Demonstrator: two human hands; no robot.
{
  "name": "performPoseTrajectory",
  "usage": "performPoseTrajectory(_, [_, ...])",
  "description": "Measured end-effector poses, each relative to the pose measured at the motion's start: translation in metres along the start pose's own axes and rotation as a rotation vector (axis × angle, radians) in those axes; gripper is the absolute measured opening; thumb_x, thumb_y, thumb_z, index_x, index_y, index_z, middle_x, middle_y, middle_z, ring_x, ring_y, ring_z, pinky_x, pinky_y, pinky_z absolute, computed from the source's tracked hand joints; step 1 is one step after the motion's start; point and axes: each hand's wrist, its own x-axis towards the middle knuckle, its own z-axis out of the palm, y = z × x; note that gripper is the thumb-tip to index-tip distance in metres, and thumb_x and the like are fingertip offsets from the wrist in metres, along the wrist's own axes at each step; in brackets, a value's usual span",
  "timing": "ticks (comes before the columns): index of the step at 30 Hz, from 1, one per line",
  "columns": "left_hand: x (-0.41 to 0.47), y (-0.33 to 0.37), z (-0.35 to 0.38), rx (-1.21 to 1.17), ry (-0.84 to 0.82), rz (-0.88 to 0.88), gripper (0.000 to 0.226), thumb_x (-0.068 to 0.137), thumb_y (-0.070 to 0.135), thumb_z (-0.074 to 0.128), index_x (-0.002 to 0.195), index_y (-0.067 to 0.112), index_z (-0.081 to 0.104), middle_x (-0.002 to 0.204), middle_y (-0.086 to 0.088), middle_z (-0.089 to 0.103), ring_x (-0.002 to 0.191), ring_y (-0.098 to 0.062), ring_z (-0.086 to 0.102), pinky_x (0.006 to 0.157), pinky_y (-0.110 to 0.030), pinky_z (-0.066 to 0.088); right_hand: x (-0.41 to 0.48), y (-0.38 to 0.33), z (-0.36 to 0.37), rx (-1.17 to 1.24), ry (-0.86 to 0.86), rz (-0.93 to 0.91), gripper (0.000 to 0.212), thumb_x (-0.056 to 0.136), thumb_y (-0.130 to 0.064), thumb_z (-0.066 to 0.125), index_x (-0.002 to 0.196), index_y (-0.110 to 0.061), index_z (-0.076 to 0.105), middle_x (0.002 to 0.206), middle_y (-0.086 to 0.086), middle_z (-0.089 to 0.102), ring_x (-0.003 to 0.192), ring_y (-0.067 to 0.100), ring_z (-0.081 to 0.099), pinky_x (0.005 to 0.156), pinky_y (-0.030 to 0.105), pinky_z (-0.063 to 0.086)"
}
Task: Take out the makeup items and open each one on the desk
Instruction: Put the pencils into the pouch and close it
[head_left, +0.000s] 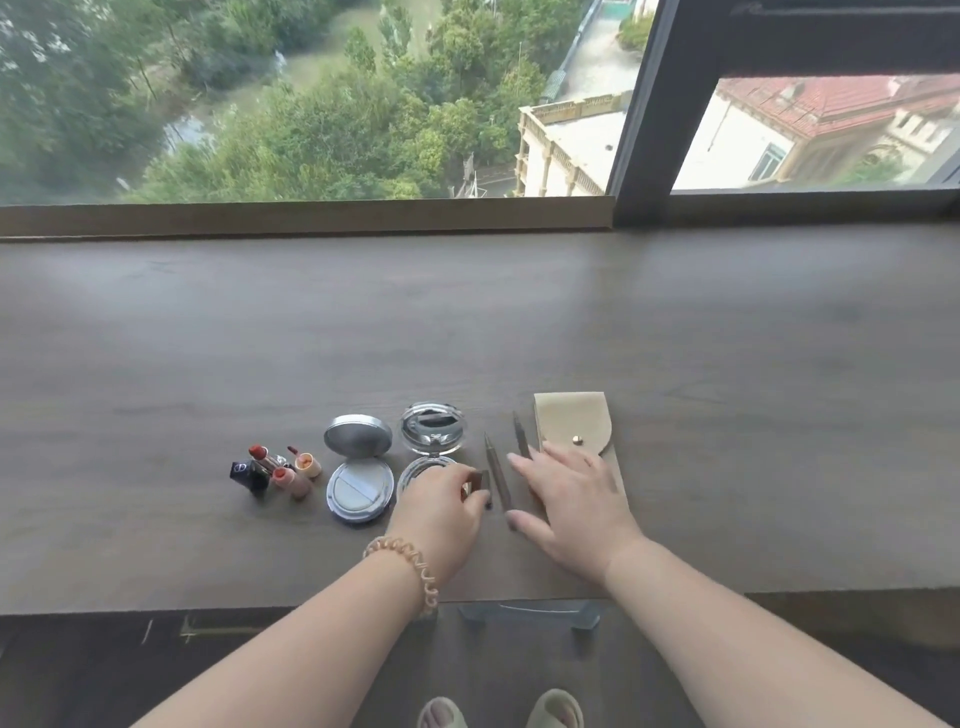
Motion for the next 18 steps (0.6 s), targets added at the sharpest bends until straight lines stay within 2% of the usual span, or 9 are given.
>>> performPoseTrajectory(1, [-0.001,0.001,0.006,0.007,0.003,-0.033,0.025,0.089,0.028,0.057,0.109,0.015,0.062,0.104,-0.005,0.065,0.104,-0.022,0.057,0.089,-0.029,0.042,-0.002,-0.002,0.009,-0.055,-0.037,0.000,0.072,0.078,-0.064,0.029,0.136,-0.026,0.047,0.138,0.001,0.053,0.135,0.021,0.039,0.109,0.044,0.026])
performPoseTrajectory(2, [-0.001,0.002,0.011,0.014,-0.001,-0.057,0.029,0.088,0.028,0.057,0.114,0.016,0.060,0.106,-0.004,0.066,0.105,-0.022,0.058,0.090,-0.030,0.044,-0.004,-0.003,0.016,-0.090,-0.064,0.008,0.075,0.078,-0.066,0.025,0.137,-0.025,0.046,0.140,0.003,0.051,0.136,0.022,0.037,0.110,0.045,0.023])
performPoseTrajectory(4, [-0.001,0.003,0.019,0.054,-0.017,-0.074,0.030,0.087,0.026,0.056,0.115,0.017,0.056,0.107,-0.004,0.067,0.106,-0.024,0.060,0.088,-0.033,0.047,-0.005,-0.004,0.027,-0.137,-0.112,0.037,0.074,0.080,-0.067,0.025,0.135,-0.023,0.049,0.138,0.005,0.053,0.135,0.025,0.040,0.108,0.045,0.017])
performPoseTrajectory(6, [-0.001,0.006,0.024,0.098,-0.033,-0.075,0.031,0.087,0.026,0.055,0.117,0.018,0.049,0.110,-0.005,0.066,0.105,-0.027,0.060,0.085,-0.034,0.047,-0.006,-0.007,0.032,-0.197,-0.117,0.056,0.069,0.081,-0.065,0.029,0.129,-0.023,0.056,0.134,0.005,0.057,0.130,0.026,0.046,0.103,0.045,0.017])
performPoseTrajectory(9, [0.002,0.006,0.029,0.153,-0.032,-0.058,0.026,0.087,0.024,0.053,0.111,0.019,0.044,0.102,-0.005,0.067,0.097,-0.029,0.063,0.076,-0.034,0.046,-0.007,-0.009,0.037,-0.229,-0.069,0.078,0.065,0.081,-0.062,0.034,0.126,-0.023,0.059,0.131,0.004,0.060,0.127,0.026,0.050,0.100,0.045,0.022])
performPoseTrajectory(11, [0.004,0.006,0.031,0.205,-0.023,-0.027,0.019,0.087,0.024,0.053,0.101,0.019,0.040,0.094,-0.004,0.068,0.091,-0.029,0.064,0.070,-0.033,0.044,-0.008,-0.009,0.041,-0.233,-0.035,0.077,0.064,0.081,-0.061,0.035,0.129,-0.023,0.056,0.132,0.005,0.058,0.128,0.026,0.048,0.101,0.045,0.022])
performPoseTrajectory(14, [0.007,0.007,0.031,0.256,-0.012,-0.002,0.021,0.087,0.026,0.053,0.091,0.021,0.033,0.089,-0.004,0.067,0.088,-0.028,0.064,0.068,-0.033,0.042,-0.012,-0.008,0.042,-0.219,0.025,0.081,0.063,0.080,-0.060,0.038,0.128,-0.023,0.055,0.131,0.005,0.059,0.129,0.026,0.047,0.103,0.045,0.020])
performPoseTrajectory(18, [0.009,0.008,0.031,0.259,-0.011,0.015,0.021,0.087,0.026,0.053,0.089,0.021,0.032,0.089,-0.003,0.067,0.088,-0.027,0.064,0.065,-0.031,0.038,-0.020,-0.007,0.040,-0.192,0.113,0.046,0.057,0.075,-0.056,0.042,0.115,-0.021,0.060,0.112,-0.003,0.066,0.122,0.023,0.053,0.104,0.044,0.022])
